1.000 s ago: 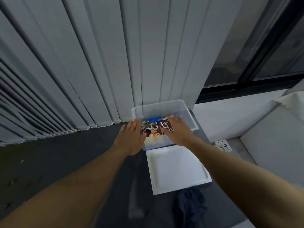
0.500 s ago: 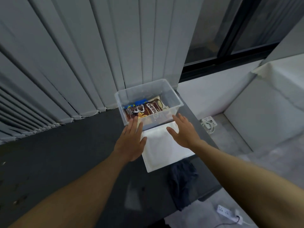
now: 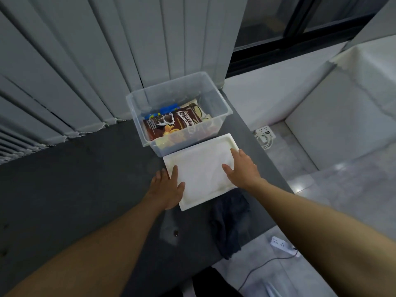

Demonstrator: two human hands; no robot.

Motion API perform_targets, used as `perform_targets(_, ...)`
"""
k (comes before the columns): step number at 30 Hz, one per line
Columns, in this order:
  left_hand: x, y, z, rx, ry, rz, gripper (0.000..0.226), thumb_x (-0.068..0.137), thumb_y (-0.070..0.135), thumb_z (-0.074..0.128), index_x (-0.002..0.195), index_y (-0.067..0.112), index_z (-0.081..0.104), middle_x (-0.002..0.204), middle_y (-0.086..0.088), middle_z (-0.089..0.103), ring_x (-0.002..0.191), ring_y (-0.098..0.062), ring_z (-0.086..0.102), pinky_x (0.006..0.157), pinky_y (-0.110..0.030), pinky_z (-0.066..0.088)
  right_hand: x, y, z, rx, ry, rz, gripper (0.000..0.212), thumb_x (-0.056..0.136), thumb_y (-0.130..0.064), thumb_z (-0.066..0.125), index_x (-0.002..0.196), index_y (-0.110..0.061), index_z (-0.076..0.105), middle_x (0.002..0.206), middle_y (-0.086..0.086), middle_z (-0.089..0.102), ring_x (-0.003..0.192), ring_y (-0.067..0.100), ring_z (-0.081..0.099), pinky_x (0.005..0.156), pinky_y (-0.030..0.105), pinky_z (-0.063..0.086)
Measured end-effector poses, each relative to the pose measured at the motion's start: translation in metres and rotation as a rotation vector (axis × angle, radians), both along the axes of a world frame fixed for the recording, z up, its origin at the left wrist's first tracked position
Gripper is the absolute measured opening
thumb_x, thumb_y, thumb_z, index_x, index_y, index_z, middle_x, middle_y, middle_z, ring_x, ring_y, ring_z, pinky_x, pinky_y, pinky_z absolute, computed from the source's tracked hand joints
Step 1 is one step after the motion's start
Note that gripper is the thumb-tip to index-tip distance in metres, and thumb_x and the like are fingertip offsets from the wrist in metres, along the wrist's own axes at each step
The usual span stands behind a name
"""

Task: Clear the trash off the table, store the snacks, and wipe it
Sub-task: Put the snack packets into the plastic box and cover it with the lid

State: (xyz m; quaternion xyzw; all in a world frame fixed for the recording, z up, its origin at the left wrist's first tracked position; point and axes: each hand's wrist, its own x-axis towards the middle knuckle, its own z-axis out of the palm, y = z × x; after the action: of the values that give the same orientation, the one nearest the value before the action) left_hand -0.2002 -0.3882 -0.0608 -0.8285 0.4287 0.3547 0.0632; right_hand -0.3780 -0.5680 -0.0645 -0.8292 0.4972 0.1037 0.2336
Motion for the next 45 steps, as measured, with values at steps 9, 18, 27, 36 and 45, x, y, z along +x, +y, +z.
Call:
perform_targets(9,0.000,0.002,-0.002,-0.107,0.176,0.260,0.073,0.101,0.041,0.043,0.158,0.019,0.002,0.165,-0.007,-0.004,0.152,-0.027,0.001,0.122,-0.042,0.013,0.009,-0.006,0.002,0.043,0.038,-0.128,0.069,0.092,-0.028,0.062,0.149,-0.022,0.024,0.142,0.016,0.035,0.133,0.035,0.025,0.104,0.050,0.033)
perform_targets(18,0.000,0.008,0.001,-0.269,0.349,0.395,0.089,0.091,0.047,0.060,0.157,0.019,0.009,0.165,0.005,0.008,0.147,-0.024,0.025,0.118,-0.044,0.029,-0.003,-0.011,0.017,0.109,-0.101,-0.229,0.063,0.087,0.005,0.050,0.142,-0.018,0.032,0.131,0.013,0.028,0.101,0.033,0.051,0.096,0.041,0.046)
perform_targets(27,0.002,0.023,0.043,-0.494,0.302,0.336,0.075,0.092,0.031,0.064,0.155,0.016,0.025,0.160,0.004,0.027,0.129,-0.024,0.052,0.106,-0.041,0.046,-0.014,-0.002,0.049,-0.024,-0.224,-0.284,0.040,0.086,0.006,0.050,0.118,-0.016,0.040,0.120,0.012,0.033,0.085,0.030,0.049,0.079,0.033,0.041)
perform_targets(36,0.009,0.037,0.073,-0.657,0.187,0.287,0.068,0.091,0.029,0.067,0.151,0.018,0.037,0.153,-0.004,0.042,0.110,-0.019,0.067,0.096,-0.036,0.054,-0.009,0.006,0.078,-0.047,-0.314,-0.345,0.042,0.085,0.010,0.052,0.118,-0.014,0.044,0.125,0.014,0.037,0.092,0.026,0.044,0.084,0.036,0.046)
perform_targets(45,0.028,0.031,0.099,-0.793,0.077,0.324,0.071,0.089,0.034,0.067,0.151,0.020,0.035,0.154,0.000,0.040,0.121,-0.021,0.057,0.101,-0.037,0.049,0.017,0.001,0.099,-0.114,-0.408,-0.298,0.043,0.087,0.010,0.049,0.123,-0.013,0.047,0.129,0.014,0.041,0.095,0.021,0.041,0.083,0.028,0.035)
